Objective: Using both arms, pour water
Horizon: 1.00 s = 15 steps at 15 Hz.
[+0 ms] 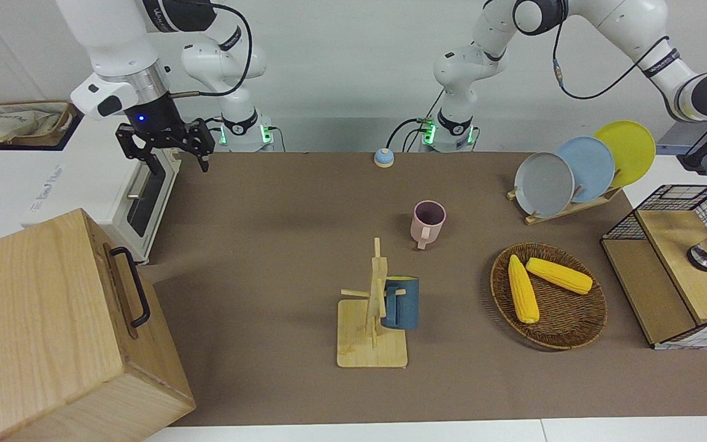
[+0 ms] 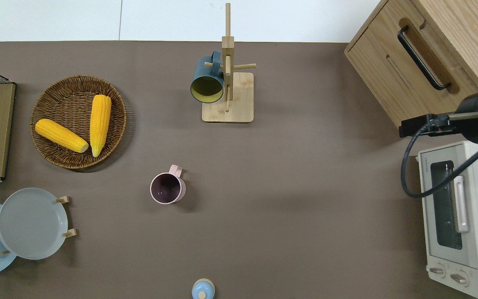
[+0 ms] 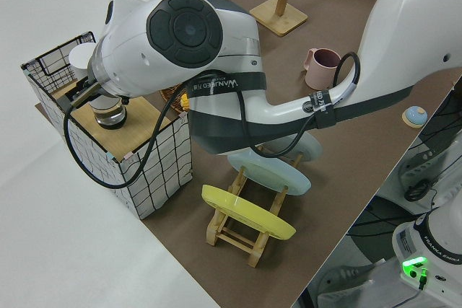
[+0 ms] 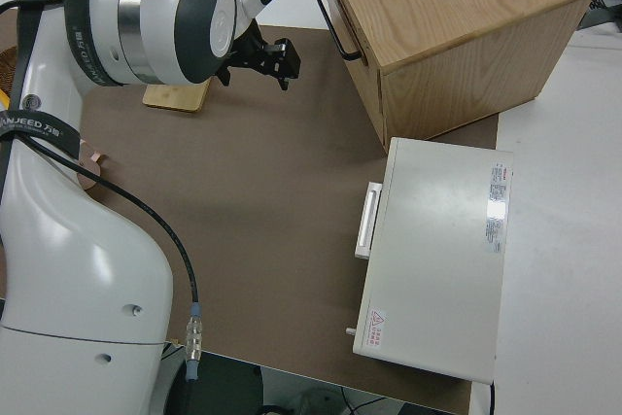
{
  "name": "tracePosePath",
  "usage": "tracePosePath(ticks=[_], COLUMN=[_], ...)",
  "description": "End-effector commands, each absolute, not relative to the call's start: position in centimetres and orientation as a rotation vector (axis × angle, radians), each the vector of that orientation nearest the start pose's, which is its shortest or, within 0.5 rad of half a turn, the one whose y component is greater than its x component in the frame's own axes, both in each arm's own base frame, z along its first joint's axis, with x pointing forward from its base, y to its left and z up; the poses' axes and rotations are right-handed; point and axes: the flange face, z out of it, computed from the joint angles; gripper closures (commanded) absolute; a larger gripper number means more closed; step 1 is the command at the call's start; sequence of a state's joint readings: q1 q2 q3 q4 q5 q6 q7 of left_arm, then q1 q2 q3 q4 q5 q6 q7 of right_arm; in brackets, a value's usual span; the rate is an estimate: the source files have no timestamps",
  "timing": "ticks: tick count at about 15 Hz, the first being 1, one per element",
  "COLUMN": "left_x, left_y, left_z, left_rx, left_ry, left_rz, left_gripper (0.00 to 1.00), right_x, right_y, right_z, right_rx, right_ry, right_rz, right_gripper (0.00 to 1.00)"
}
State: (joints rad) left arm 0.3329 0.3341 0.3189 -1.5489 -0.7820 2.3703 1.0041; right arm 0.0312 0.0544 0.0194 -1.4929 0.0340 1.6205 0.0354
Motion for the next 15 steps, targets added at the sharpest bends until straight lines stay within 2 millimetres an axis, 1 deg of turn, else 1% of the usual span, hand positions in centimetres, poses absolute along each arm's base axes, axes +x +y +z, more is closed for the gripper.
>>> tracePosePath(ticks=[1,3,5,6,8,10,12,15], left_x=[54.9,54.1,53.4,53.2,52.8,52.6,53.0,54.1], left_y=[40.0,39.8,39.2,38.5,36.6,34.0,30.3,23.0], left_z=[55.2,55.6,56.8,57.4,59.5,61.3,62.4,64.2], left_rx=[-3.040,-3.086,-3.103,-3.111,-3.104,-3.108,-3.124,-3.114], left_ry=[-0.114,-0.121,-0.123,-0.110,-0.093,-0.095,-0.097,-0.029], left_rz=[-1.053,-0.974,-0.905,-0.855,-0.754,-0.654,-0.535,-0.394], left_gripper=[0.00,0.00,0.00,0.00,0.00,0.00,0.00,0.00], right_x=[57.1,57.1,57.1,57.1,57.1,57.1,57.1,57.1], right_y=[3.1,3.1,3.1,3.1,3.1,3.1,3.1,3.1], right_z=[63.8,63.8,63.8,63.8,63.8,63.8,63.8,63.8], right_rx=[-3.077,-3.077,-3.077,-3.077,-3.077,-3.077,-3.077,-3.077], right_ry=[-0.042,-0.042,-0.042,-0.042,-0.042,-0.042,-0.042,-0.042], right_rz=[-0.106,-0.108,-0.106,-0.108,-0.108,-0.108,-0.106,-0.108], right_gripper=[0.011,0.011,0.011,0.011,0.011,0.011,0.011,0.011])
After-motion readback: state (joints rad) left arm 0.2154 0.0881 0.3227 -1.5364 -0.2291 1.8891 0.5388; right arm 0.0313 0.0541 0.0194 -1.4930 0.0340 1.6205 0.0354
